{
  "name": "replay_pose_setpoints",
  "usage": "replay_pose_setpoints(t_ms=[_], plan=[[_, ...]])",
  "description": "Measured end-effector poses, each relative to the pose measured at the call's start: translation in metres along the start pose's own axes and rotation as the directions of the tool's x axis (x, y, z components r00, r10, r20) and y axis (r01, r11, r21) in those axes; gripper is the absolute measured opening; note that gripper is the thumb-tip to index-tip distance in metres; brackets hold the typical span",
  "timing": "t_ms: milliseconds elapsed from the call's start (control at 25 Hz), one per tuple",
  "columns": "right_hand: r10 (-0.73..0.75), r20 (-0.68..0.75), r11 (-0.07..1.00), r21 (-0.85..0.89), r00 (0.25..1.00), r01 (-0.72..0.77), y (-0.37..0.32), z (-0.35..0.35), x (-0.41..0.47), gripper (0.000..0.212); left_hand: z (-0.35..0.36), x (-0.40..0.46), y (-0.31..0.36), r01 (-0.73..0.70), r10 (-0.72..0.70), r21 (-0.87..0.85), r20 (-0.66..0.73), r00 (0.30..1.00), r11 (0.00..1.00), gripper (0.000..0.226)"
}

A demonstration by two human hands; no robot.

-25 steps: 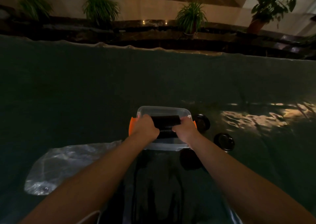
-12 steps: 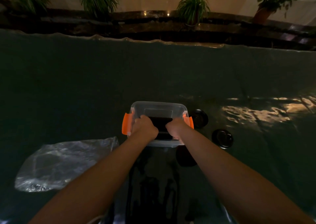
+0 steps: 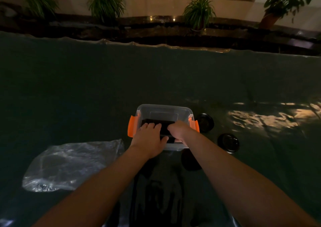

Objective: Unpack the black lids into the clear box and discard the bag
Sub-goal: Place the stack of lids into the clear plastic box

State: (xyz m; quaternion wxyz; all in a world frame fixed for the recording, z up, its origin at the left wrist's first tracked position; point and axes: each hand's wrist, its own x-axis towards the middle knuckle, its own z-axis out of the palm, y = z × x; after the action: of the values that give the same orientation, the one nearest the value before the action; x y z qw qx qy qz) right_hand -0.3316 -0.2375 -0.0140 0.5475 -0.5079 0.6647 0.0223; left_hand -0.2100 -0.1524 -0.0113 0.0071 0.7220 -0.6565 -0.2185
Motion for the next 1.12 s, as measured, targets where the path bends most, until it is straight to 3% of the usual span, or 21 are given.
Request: replay_pose_setpoints(t_ms=[160, 320, 400, 480, 560, 760, 840, 1000, 1120], plan=[[-0.025, 0.056, 0.999, -0.036, 0.998, 0.027, 0.001, -0.003, -0.005, 0.024, 0.009, -0.008, -0.004, -0.005, 0.002, 0.091, 0.032, 0.999, 0.996, 0.075], [-0.166, 0.018, 0.953, -0.254, 0.986, 0.165, 0.004, -0.006, -0.01, 0.045, 0.008, -0.013, -0.005, -0.017, 0.005, 0.122, 0.096, 0.995, 0.992, 0.099], [-0.282, 0.009, 0.901, -0.342, 0.959, 0.268, 0.009, -0.008, -0.015, 0.064, 0.007, -0.016, -0.004, -0.033, 0.012, 0.162, 0.128, 0.992, 0.986, 0.114], [-0.394, 0.04, 0.786, -0.504, 0.918, 0.359, 0.013, -0.007, -0.019, 0.061, 0.007, -0.017, -0.003, -0.044, 0.015, 0.206, 0.141, 0.99, 0.978, 0.12], [-0.415, 0.114, 0.682, -0.618, 0.903, 0.391, 0.014, -0.006, -0.021, 0.059, 0.008, -0.018, -0.003, -0.046, 0.014, 0.251, 0.127, 0.992, 0.967, 0.122], [-0.451, 0.183, 0.6, -0.662, 0.873, 0.449, 0.016, -0.014, -0.033, 0.07, 0.011, -0.019, -0.003, -0.048, 0.025, 0.3, 0.081, 0.996, 0.953, 0.123], [-0.538, 0.14, 0.619, -0.603, 0.831, 0.503, 0.023, -0.024, -0.044, 0.065, 0.01, -0.021, 0.0, -0.055, 0.053, 0.274, 0.014, 0.999, 0.96, 0.122], [-0.734, -0.029, 0.579, -0.549, 0.679, 0.603, 0.056, -0.068, -0.069, 0.057, 0.007, -0.027, 0.021, -0.115, 0.137, 0.181, -0.114, 0.984, 0.977, 0.111], [-0.743, -0.139, 0.59, -0.599, 0.655, 0.542, 0.095, -0.113, -0.076, 0.061, 0.01, -0.033, 0.052, -0.243, 0.27, 0.145, -0.215, 0.939, 0.959, 0.094]])
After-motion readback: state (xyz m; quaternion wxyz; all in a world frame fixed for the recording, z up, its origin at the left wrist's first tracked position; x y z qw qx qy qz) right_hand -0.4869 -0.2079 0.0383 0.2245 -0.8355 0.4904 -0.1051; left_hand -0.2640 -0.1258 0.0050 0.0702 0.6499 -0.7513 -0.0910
